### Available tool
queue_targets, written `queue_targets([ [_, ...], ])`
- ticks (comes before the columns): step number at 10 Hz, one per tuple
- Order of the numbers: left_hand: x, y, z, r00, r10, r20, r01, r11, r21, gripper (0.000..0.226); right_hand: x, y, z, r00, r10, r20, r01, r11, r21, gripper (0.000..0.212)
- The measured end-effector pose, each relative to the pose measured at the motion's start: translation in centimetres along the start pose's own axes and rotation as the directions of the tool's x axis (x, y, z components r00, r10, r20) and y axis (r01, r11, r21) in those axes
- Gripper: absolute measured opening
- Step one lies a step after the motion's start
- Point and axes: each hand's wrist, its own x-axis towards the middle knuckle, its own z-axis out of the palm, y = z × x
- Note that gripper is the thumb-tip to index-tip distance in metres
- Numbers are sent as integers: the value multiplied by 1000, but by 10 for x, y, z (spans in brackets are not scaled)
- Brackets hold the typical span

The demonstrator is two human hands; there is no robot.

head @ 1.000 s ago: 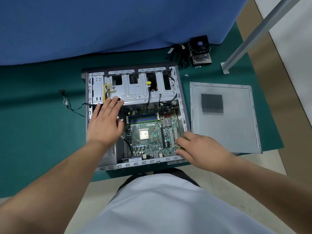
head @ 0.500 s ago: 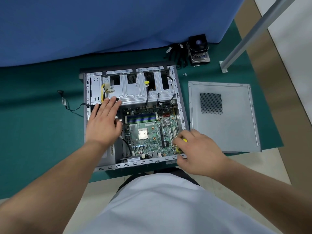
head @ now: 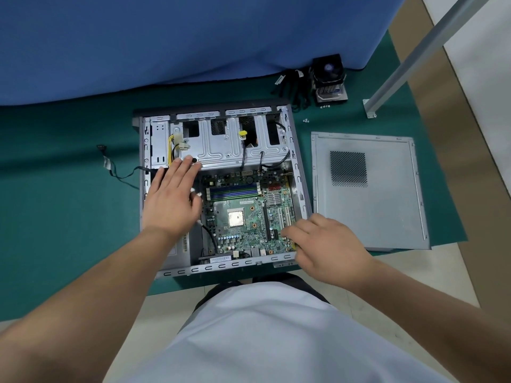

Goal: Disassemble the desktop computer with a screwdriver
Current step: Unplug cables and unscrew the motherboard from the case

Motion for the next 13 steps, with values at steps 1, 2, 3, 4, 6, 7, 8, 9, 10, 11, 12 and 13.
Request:
queue_targets([
  [1, 0, 0, 0, 1000, -1, 0, 1, 1000, -1, 69, -1, 0, 2, 998, 61, -8, -61, 998, 34, 50],
  [2, 0, -1, 0, 1000, 0, -4, 0, 1000, -8, 69, 2, -3, 6, 986, 162, -32, -161, 986, 48, 41],
  [3, 0, -1, 0, 1000, -1, -4, 1, 1000, -7, 69, 2, -3, 8, 996, 84, 6, -84, 996, 42, 33],
  [4, 0, -1, 1, 1000, 1, -5, -1, 1000, 1, 69, -1, -1, 6, 994, 108, -11, -108, 994, 28, 45],
  [6, 0, -2, 3, 1000, 0, -15, 0, 1000, 3, 69, 1, 0, 8, 993, 115, -16, -114, 992, 56, 33],
  [7, 1, -2, 3, 1000, 2, -14, -2, 1000, -2, 69, 0, 4, 6, 997, 58, 57, -61, 997, 43, 39],
  [8, 0, -2, 4, 1000, 2, -13, -2, 1000, -3, 69, 0, 2, 5, 996, 67, 58, -68, 998, 15, 34],
  [9, 1, -2, 4, 1000, 4, -13, -4, 1000, -6, 69, 1, -2, 7, 994, 109, 13, -109, 994, 6, 31],
  [10, 1, -2, 3, 1000, 3, -15, -3, 1000, -6, 69, 1, 0, 7, 998, 59, 0, -59, 998, 1, 26],
  [11, 1, -2, 3, 1000, 1, -20, -1, 1000, -7, 68, -1, 2, 5, 1000, -6, -15, 6, 1000, 5, 34],
  [12, 1, -2, 4, 1000, 4, -23, -5, 1000, -12, 68, -2, 5, 4, 997, 63, -41, -62, 998, 12, 33],
  [13, 1, -2, 4, 1000, 2, -27, -3, 1000, -13, 68, -1, 3, 7, 995, 76, -61, -75, 997, 13, 36],
])
